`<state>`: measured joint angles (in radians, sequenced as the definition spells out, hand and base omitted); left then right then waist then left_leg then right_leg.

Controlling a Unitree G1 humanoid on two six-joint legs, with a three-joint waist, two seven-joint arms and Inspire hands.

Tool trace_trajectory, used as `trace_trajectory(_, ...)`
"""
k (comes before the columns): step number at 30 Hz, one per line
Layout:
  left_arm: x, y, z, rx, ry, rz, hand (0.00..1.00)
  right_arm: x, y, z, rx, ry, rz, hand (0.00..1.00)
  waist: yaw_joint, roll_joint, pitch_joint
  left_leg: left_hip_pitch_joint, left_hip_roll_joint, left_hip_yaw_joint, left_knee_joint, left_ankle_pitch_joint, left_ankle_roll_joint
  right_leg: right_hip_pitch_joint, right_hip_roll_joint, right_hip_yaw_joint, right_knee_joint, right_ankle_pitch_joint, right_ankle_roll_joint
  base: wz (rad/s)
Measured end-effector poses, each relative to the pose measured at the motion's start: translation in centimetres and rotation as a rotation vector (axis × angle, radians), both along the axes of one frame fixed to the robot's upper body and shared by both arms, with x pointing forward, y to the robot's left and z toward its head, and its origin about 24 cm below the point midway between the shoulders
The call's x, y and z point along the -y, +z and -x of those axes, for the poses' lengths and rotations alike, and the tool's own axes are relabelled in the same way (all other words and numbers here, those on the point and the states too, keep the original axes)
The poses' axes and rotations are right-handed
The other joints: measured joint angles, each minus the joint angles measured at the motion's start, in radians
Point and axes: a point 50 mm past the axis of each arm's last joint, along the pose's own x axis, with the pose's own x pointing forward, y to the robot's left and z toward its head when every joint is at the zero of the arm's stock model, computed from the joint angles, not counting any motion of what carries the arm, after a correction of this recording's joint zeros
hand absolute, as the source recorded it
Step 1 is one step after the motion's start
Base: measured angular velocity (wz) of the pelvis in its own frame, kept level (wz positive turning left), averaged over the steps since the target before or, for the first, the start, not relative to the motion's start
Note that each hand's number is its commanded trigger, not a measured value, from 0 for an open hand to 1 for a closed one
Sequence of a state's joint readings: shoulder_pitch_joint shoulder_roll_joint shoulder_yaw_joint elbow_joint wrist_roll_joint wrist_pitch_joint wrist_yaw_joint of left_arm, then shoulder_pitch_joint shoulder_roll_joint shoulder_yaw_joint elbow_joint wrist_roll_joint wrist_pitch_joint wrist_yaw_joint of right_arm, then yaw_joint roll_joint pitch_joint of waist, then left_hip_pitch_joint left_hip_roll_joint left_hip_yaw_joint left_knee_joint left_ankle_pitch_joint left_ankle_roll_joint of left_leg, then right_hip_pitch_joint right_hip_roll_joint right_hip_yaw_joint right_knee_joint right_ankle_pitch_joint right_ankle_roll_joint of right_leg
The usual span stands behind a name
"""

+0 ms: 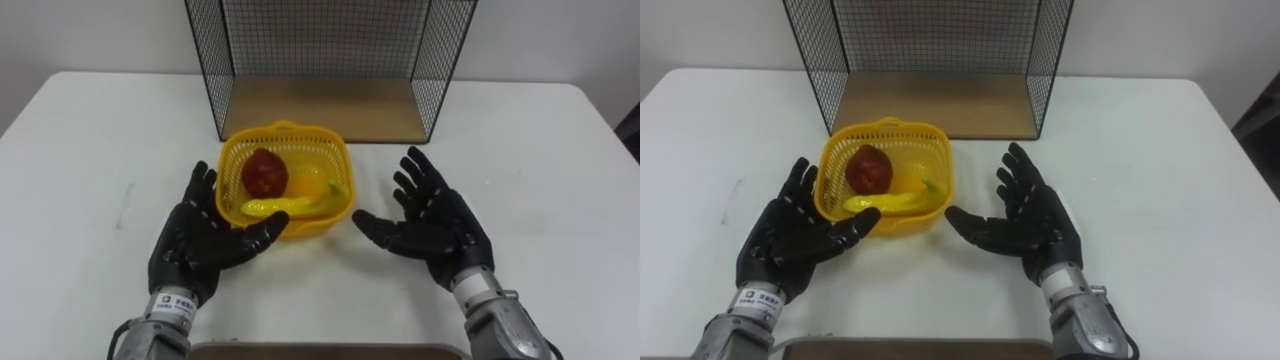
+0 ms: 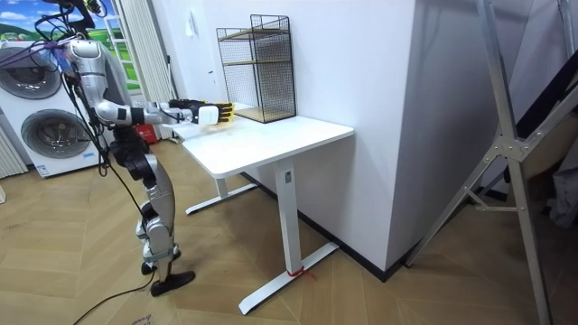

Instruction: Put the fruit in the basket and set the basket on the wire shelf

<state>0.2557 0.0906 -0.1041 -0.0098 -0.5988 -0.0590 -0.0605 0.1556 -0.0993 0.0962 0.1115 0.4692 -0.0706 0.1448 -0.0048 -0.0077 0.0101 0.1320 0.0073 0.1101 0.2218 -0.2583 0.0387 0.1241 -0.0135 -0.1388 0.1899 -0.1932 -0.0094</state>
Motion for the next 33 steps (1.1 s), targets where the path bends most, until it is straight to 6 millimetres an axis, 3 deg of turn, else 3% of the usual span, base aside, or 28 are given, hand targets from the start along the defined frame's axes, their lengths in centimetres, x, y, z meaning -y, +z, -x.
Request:
trace_trajectory(26,0.36,-0.57,0.17,-0.034,-0.029,-0.006,0.0,-0.11,-0.01,0.02,0.001,0.025,-0.005,0.0,-0.015,0.008,0.0039,-0.003,0.001,0.003,-0.001,0.0,0.0,-0.008,0.001,0.003,0.003,0.0,0.0,0.0)
trace_trajectory(33,0.35,-0.65,0.16,-0.036,-0.029,-0.008,0.0,-0.2,0.11,-0.11,0.009,0.035,-0.009,0.0,-0.012,0.008,0.004,-0.005,0.002,0.015,-0.001,0.0,0.0,-0.019,0.004,0.021,0.015,0.0,0.0,-0.06)
